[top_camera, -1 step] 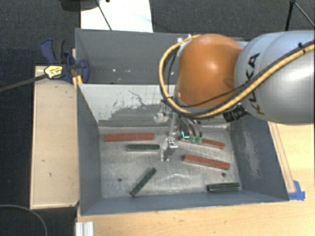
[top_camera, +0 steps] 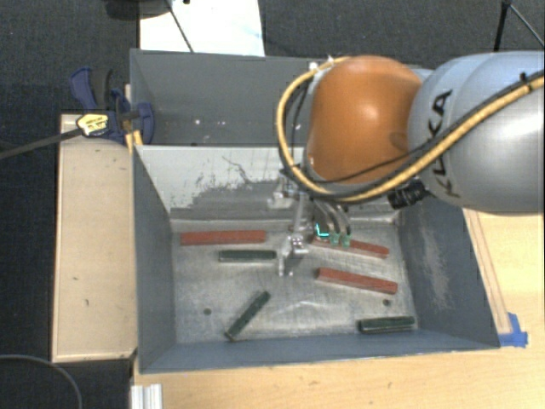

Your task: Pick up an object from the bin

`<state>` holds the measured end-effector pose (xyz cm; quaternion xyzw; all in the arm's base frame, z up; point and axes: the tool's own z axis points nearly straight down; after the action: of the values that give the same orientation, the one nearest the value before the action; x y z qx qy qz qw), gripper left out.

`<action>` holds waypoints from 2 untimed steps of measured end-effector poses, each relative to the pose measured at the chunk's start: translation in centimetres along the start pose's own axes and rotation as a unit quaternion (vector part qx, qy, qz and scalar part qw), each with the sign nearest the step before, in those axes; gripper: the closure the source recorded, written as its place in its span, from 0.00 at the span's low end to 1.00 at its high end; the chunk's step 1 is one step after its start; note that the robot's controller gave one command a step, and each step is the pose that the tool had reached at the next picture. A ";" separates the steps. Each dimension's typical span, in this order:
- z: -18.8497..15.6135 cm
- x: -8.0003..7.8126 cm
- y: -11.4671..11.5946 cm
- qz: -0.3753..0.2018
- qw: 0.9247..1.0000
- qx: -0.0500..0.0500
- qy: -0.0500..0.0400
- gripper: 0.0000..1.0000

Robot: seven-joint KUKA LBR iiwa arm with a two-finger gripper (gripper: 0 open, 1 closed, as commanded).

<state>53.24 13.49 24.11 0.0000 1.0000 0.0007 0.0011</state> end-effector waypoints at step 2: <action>9.4 3.5 -2.2 -0.006 1.000 0.001 -0.001 0.00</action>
Offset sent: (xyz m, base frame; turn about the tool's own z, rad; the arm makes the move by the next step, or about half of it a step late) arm -0.0382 -0.0109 -0.1050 -0.0053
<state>49.74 11.35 14.74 -0.0057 1.0000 -0.0003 0.0019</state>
